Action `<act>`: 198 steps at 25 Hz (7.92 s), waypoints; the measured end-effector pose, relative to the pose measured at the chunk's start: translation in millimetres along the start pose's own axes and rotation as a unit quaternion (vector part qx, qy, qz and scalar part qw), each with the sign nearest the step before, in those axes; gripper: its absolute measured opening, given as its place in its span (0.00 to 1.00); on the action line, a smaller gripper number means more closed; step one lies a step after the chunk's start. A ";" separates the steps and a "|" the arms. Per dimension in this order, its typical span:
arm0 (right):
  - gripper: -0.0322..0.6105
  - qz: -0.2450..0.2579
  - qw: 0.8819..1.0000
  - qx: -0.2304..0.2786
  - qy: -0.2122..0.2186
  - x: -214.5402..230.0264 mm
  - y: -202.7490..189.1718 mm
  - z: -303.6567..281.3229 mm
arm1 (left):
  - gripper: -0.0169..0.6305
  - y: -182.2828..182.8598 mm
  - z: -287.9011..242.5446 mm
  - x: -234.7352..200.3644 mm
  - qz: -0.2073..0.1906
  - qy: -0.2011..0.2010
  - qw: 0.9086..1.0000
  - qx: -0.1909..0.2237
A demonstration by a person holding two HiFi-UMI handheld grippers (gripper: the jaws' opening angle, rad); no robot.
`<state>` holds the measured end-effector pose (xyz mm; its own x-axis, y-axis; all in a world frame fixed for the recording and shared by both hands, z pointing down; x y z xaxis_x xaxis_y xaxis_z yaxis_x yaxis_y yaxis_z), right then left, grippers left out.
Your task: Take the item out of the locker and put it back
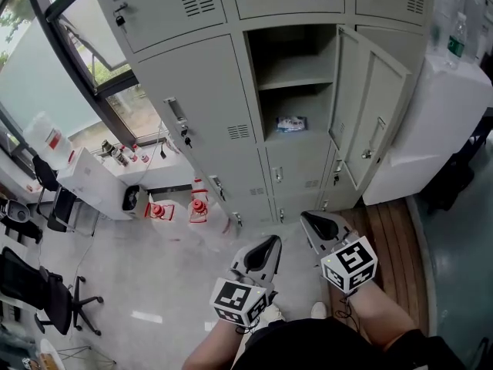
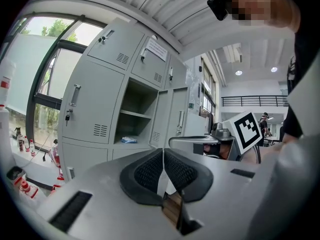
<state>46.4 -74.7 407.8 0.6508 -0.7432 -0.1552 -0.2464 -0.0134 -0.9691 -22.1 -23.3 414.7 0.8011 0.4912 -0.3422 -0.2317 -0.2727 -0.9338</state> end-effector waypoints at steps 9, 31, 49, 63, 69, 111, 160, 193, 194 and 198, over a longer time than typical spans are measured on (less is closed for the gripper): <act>0.13 0.000 1.000 -0.002 -0.021 -14.4 10.6 -40.4 | 0.06 11.4 8.6 -39.3 0.003 -0.022 1.000 -0.003; 0.13 0.020 0.995 0.007 -0.097 -14.9 42.5 -79.5 | 0.06 35.0 34.9 -68.1 -0.015 -0.083 0.996 0.006; 0.13 0.014 0.991 -0.002 -0.136 71.3 27.1 -98.9 | 0.06 30.5 -16.2 -62.1 -0.028 -0.103 0.994 -0.016; 0.13 -0.001 0.989 -0.026 -0.144 158.8 -1.5 -148.6 | 0.06 34.9 -97.1 -82.5 -0.011 -0.091 0.995 -0.026; 0.26 -0.009 0.988 -0.045 -0.145 185.6 -20.5 -172.8 | 0.06 32.6 -120.7 -94.2 -0.007 -0.085 0.996 -0.036; 0.42 -0.037 0.973 -0.183 -0.134 273.2 -116.3 -275.6 | 0.06 30.3 -166.0 -141.3 0.023 -0.029 0.999 -0.037; 0.20 -0.012 0.984 -0.107 -0.145 159.3 -35.2 -191.8 | 0.06 40.5 -64.3 -109.1 -0.002 -0.059 0.998 -0.016; 0.20 -0.003 0.989 -0.073 -0.126 32.4 -16.7 -14.6 | 0.06 -3.2 -7.9 -12.2 -0.008 -0.092 0.995 -0.036; 0.20 -0.003 0.990 -0.072 -0.122 32.7 -18.3 -8.4 | 0.06 -5.2 -9.4 -6.0 -0.007 -0.090 0.995 -0.035; 0.20 -0.002 0.992 -0.070 -0.105 33.3 -23.1 15.0 | 0.06 -12.1 -12.6 20.4 -0.006 -0.080 0.996 -0.034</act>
<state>84.5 -89.1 422.1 0.7840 -0.5870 -0.2021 -0.3309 -0.1196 -0.9361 4.0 -20.3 420.3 0.7044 0.6182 -0.3487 -0.1806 -0.3190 -0.9304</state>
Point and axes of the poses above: the fingertips, and each gripper's own axes: z backward along the fingers, x to its right, y out of its top, the point moved 1 cm from there along z, backward along the fingers, and after that the axes turned 10 degrees about z, right-handed, at the moved point
